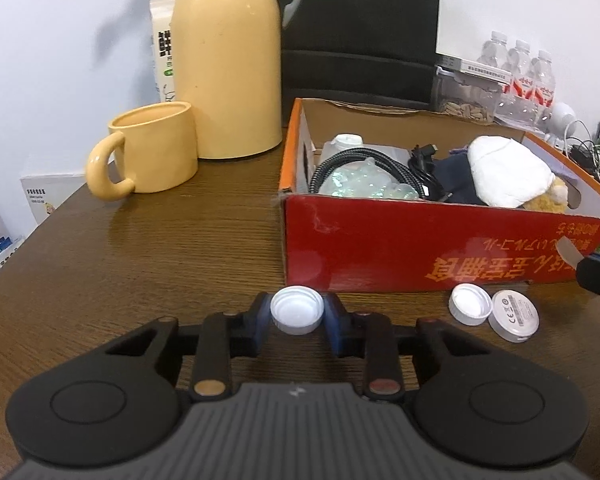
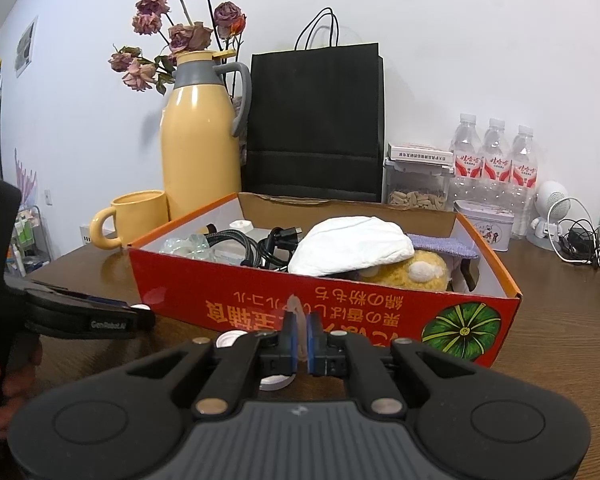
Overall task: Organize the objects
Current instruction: 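Carry both white caps over the box with both grippers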
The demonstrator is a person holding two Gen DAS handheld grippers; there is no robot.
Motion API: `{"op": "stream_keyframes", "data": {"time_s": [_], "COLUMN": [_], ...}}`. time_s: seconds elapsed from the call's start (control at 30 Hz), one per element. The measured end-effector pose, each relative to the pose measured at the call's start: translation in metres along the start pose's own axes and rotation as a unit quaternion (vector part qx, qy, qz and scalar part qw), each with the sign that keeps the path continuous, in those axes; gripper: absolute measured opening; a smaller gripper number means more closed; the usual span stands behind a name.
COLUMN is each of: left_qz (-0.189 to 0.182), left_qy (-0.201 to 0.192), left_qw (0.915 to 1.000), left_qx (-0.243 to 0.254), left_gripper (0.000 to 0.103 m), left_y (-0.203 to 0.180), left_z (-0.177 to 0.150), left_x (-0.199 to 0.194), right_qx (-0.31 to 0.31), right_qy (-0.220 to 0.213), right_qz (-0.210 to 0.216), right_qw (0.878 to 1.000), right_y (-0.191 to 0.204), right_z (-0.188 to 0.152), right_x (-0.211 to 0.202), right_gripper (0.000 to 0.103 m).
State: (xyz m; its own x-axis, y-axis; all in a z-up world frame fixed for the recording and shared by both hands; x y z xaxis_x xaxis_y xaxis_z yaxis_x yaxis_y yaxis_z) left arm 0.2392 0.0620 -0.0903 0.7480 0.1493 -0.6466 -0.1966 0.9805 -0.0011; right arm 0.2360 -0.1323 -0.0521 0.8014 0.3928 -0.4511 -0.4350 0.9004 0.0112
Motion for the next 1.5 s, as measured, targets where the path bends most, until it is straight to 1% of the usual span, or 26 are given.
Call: {"op": "stream_keyframes", "data": {"time_s": [0.1, 0.33, 0.6, 0.77, 0.9, 1.1, 1.33, 1.5], "left_qz": [0.004, 0.012, 0.023, 0.027, 0.019, -0.007, -0.029, -0.050], "left_qy": [-0.005, -0.032, -0.057, -0.095, -0.127, -0.151, -0.171, -0.164], "left_qw": [1.0000, 0.9994, 0.9976, 0.9943, 0.9908, 0.9881, 0.9847, 0.9849], "left_qx": [-0.005, -0.009, -0.030, -0.041, -0.044, -0.031, -0.021, -0.023], "left_gripper": [0.030, 0.030, 0.030, 0.030, 0.030, 0.030, 0.030, 0.030], "left_y": [0.002, 0.005, 0.017, 0.019, 0.015, -0.008, -0.037, -0.052], "left_z": [0.000, 0.002, -0.001, 0.002, 0.012, 0.037, 0.069, 0.087], "left_x": [-0.003, -0.016, -0.038, -0.062, -0.080, -0.086, -0.076, -0.056], "right_qx": [-0.001, -0.003, -0.003, -0.001, -0.003, 0.000, -0.002, -0.003], "right_qy": [-0.001, -0.010, -0.024, -0.037, -0.052, -0.079, -0.096, -0.094], "right_qz": [0.000, 0.000, -0.001, -0.004, -0.005, -0.012, -0.019, -0.024], "right_qw": [1.000, 1.000, 1.000, 0.999, 0.999, 0.997, 0.995, 0.995], "right_y": [0.000, 0.001, 0.001, -0.002, -0.003, -0.010, -0.018, -0.028], "right_z": [0.000, 0.001, 0.003, 0.007, 0.015, 0.038, 0.065, 0.078], "right_x": [0.000, -0.003, -0.012, -0.018, -0.023, -0.026, -0.009, 0.013], "right_gripper": [0.004, 0.004, 0.004, 0.004, 0.004, 0.004, 0.004, 0.004]}}
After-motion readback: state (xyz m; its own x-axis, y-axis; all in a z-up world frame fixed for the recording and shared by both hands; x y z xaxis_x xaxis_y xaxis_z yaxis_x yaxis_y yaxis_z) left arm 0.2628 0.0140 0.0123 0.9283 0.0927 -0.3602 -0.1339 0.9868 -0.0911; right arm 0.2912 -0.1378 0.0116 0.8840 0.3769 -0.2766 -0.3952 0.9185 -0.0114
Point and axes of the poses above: each gripper's, at about its wrist camera, not at the fingertips, and x roughly the way its jaws point, y to its left, z to its top, the point moved 6 cm from there along x, roughly the way its jaws point, and after that the axes turned 3 degrees about y, right-handed, at the moved point
